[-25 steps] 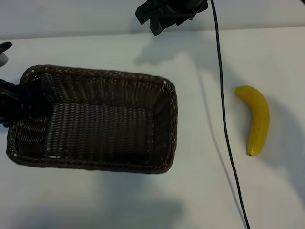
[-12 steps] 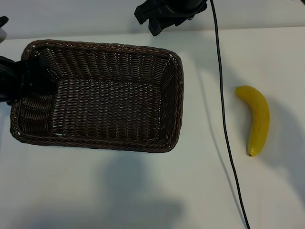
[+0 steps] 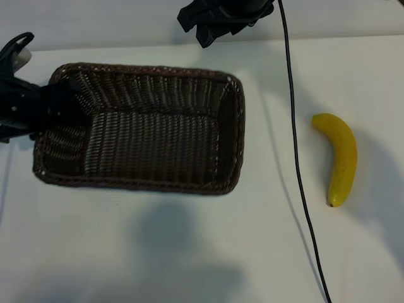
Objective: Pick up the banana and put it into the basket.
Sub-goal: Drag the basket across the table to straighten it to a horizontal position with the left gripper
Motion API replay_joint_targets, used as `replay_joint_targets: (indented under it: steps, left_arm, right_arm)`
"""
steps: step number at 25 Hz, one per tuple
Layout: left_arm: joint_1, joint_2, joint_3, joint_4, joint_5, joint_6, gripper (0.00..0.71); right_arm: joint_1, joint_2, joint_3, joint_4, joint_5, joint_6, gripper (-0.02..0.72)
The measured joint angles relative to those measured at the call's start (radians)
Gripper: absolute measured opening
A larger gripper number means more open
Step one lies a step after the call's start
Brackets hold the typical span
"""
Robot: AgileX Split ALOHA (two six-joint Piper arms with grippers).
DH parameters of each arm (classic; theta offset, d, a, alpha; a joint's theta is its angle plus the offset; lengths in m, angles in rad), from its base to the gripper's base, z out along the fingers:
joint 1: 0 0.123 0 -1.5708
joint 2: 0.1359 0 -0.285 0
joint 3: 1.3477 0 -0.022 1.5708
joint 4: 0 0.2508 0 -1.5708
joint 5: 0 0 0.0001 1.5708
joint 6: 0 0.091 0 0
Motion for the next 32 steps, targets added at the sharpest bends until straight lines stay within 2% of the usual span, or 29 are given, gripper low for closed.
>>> replay_joint_targets:
  steps: [9, 16, 32]
  left_arm:
    - [0.000, 0.097, -0.075, -0.117, -0.011, 0.068, 0.369]
    - [0.000, 0.169, -0.077, -0.137, -0.029, 0.074, 0.368]
    - [0.000, 0.192, -0.077, -0.153, -0.014, 0.081, 0.368]
  right_arm:
    - [0.000, 0.000, 0.000, 0.000, 0.000, 0.000, 0.510]
    - [0.000, 0.000, 0.000, 0.000, 0.000, 0.000, 0.510]
    - [0.000, 0.000, 0.000, 0.008, 0.000, 0.000, 0.510]
